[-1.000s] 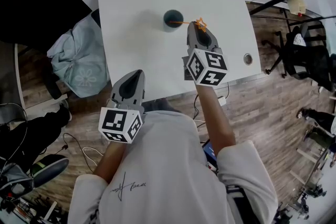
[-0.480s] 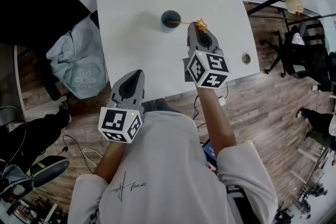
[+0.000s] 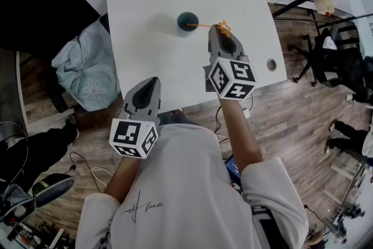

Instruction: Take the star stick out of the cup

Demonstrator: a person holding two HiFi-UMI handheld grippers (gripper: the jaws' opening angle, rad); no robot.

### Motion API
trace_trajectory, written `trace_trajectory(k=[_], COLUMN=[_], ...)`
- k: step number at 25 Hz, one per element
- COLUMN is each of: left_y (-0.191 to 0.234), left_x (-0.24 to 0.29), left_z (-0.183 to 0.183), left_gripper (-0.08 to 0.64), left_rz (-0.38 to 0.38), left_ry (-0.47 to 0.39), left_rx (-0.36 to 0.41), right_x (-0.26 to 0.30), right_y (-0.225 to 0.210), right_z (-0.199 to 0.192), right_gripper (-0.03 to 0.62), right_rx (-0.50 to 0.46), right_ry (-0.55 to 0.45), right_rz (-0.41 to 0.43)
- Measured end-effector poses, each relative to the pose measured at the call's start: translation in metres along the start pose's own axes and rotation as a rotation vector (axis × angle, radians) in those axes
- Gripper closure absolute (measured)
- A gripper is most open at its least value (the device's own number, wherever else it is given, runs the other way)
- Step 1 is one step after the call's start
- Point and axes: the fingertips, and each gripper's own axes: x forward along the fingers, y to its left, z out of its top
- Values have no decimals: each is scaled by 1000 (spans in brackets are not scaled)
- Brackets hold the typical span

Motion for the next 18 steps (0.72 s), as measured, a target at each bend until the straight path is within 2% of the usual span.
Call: trace_trajectory(k=[18], left_y=[-6], left_x=[-8], left_z=[-4], left_gripper=[557], left_rz=[-6], left_ry=[-27], left_rx=[-3], right_x=[-19], right_y=[8], right_z=[19], right_gripper=[566], right_rx=[-28], right_ry=[-44], right_rz=[19])
